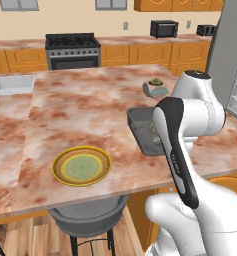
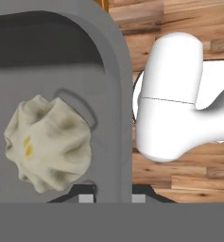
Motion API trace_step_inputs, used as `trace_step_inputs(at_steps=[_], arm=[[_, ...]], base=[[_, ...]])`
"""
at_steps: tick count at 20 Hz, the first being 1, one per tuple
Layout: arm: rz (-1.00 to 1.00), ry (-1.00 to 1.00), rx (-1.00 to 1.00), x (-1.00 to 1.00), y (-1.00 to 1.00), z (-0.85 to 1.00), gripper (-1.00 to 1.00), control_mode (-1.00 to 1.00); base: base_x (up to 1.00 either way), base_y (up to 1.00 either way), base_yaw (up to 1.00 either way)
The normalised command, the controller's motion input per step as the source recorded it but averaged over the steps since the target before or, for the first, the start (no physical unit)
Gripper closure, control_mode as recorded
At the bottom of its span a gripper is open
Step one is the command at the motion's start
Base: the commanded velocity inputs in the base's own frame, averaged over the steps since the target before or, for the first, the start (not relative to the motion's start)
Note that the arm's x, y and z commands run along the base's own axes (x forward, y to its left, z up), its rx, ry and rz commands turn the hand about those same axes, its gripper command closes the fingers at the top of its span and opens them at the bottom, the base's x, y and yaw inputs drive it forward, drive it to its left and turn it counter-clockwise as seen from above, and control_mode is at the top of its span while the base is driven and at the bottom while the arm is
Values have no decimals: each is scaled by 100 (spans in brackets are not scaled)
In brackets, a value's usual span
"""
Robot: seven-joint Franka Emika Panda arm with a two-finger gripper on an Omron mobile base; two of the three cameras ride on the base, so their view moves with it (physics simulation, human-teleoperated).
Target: Place two dumplings into each of the tupperware containers and then place the containers in the fridge.
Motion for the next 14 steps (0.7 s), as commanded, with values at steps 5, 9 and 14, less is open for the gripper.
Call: trace_step_inputs(at_steps=[5,9,14], arm=[[0,0,0,0,0,0,100,-100],[0,0,0,0,0,0,100,100],[0,0,0,0,0,0,100,100]], base=[[0,0,0],[-22,-13,0],[-98,-97,-2]])
